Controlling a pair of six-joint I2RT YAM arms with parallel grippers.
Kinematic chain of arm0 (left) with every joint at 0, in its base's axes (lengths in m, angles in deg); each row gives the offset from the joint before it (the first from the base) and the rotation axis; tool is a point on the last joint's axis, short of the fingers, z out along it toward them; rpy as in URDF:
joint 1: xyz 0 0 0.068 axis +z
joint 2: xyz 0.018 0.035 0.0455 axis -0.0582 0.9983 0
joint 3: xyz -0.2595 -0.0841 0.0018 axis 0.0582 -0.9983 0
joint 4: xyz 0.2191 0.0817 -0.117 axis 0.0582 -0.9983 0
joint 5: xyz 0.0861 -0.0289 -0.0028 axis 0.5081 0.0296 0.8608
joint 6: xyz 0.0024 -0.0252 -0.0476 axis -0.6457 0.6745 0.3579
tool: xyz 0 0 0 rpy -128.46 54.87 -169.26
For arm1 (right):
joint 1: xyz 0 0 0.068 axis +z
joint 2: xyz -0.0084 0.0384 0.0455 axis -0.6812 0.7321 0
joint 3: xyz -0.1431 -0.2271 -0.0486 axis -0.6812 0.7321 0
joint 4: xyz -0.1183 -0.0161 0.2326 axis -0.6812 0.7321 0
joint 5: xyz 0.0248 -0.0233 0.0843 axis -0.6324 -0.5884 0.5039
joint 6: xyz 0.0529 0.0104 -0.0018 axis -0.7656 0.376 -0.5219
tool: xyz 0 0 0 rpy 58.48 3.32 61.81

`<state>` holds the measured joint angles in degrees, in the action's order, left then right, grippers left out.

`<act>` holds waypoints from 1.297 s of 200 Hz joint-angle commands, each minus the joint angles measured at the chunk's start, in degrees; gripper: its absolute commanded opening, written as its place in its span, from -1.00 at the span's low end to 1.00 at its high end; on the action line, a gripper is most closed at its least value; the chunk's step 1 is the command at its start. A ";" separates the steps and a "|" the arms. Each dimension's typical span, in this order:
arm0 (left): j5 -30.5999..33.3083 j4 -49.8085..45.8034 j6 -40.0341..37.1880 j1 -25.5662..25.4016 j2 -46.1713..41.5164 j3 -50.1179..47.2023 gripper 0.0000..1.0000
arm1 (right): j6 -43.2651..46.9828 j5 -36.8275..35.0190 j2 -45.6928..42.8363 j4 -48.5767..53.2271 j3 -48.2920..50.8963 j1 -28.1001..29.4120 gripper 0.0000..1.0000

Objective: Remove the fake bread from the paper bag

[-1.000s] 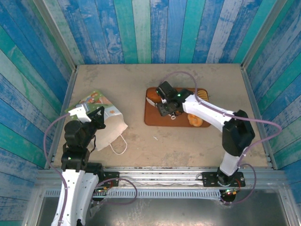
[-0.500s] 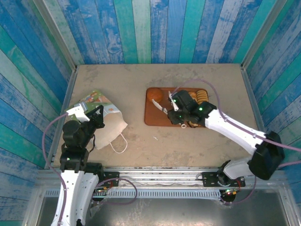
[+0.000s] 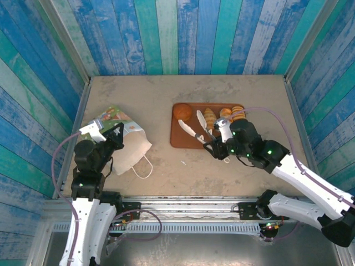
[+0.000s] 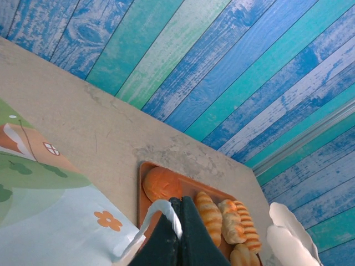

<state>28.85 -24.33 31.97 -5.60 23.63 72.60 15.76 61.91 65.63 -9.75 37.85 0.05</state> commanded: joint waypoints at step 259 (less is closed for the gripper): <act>-8.61 3.76 6.58 -4.33 3.44 4.24 -1.00 | -1.12 -20.38 44.34 -9.82 -24.49 28.36 -0.03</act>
<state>21.04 -20.95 40.08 -9.73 27.74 74.52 14.12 49.06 106.48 -22.05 18.12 28.24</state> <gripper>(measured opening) 0.045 0.476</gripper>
